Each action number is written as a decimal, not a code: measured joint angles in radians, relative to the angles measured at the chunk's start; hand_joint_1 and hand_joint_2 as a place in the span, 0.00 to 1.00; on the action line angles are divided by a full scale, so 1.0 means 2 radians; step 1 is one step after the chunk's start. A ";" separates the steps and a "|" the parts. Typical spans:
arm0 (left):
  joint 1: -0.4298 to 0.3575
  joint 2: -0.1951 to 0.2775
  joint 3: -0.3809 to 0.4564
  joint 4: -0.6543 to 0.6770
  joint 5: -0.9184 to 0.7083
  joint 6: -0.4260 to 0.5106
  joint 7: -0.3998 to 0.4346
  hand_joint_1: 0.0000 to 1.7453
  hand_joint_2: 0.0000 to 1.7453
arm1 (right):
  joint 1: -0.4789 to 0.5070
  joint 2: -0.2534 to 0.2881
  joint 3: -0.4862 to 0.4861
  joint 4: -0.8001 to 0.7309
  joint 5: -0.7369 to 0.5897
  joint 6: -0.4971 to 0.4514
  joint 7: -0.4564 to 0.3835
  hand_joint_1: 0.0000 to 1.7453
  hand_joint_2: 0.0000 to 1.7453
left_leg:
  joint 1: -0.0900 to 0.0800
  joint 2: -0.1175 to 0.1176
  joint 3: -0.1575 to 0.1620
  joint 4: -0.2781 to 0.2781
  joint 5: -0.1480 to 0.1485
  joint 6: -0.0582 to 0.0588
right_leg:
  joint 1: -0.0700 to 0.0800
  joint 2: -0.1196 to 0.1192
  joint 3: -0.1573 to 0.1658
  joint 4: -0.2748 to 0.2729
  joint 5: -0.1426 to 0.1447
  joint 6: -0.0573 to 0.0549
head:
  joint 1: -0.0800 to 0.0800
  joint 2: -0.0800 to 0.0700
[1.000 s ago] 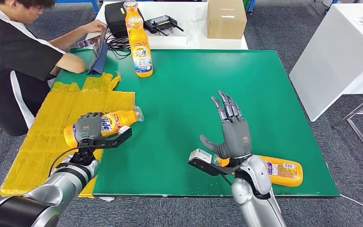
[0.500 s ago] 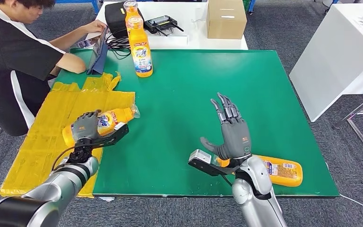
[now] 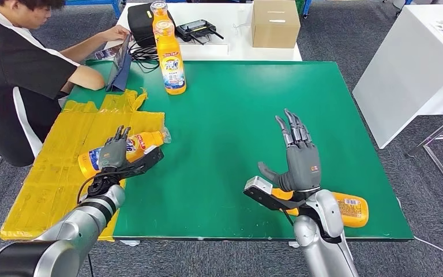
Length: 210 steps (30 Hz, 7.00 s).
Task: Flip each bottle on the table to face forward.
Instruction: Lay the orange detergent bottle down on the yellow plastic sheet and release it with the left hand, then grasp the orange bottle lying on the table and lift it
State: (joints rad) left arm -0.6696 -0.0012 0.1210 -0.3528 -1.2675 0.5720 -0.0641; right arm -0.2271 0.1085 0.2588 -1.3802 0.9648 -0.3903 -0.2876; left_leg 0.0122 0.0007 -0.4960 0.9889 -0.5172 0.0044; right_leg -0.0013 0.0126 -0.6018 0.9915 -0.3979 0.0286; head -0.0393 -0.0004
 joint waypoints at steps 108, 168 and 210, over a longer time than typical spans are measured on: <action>0.184 -0.139 -0.031 -0.378 0.396 -0.218 -0.246 0.00 1.00 | 0.123 -0.007 -0.122 -0.075 0.033 0.062 -0.018 0.00 1.00 | 0.000 0.000 0.002 0.000 -0.001 0.001 | 0.000 0.000 0.003 -0.001 0.000 0.000 | 0.000 0.000; 0.175 -0.142 -0.016 -0.363 0.404 -0.227 -0.240 0.00 1.00 | 0.036 -0.064 -0.175 0.173 0.277 0.071 0.172 0.75 1.00 | 0.000 0.000 0.006 0.000 -0.002 0.001 | 0.000 0.000 0.007 -0.002 0.000 0.000 | 0.000 0.000; 0.187 -0.148 -0.046 -0.356 0.419 -0.268 -0.241 0.00 1.00 | 0.052 0.018 -0.171 0.054 -0.059 0.003 -0.028 1.00 1.00 | 0.000 -0.001 0.002 0.000 -0.001 0.001 | 0.000 -0.001 0.003 -0.002 0.000 0.000 | 0.000 0.000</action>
State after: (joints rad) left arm -0.2961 -0.2972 0.0287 -1.0655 -0.4301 0.0366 -0.5468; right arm -0.1226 0.1435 -0.0833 -1.2714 0.8474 -0.3834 -0.3433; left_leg 0.0126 -0.0007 -0.4921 0.9887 -0.5196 0.0055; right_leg -0.0008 0.0115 -0.5952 0.9881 -0.3984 0.0288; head -0.0396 -0.0004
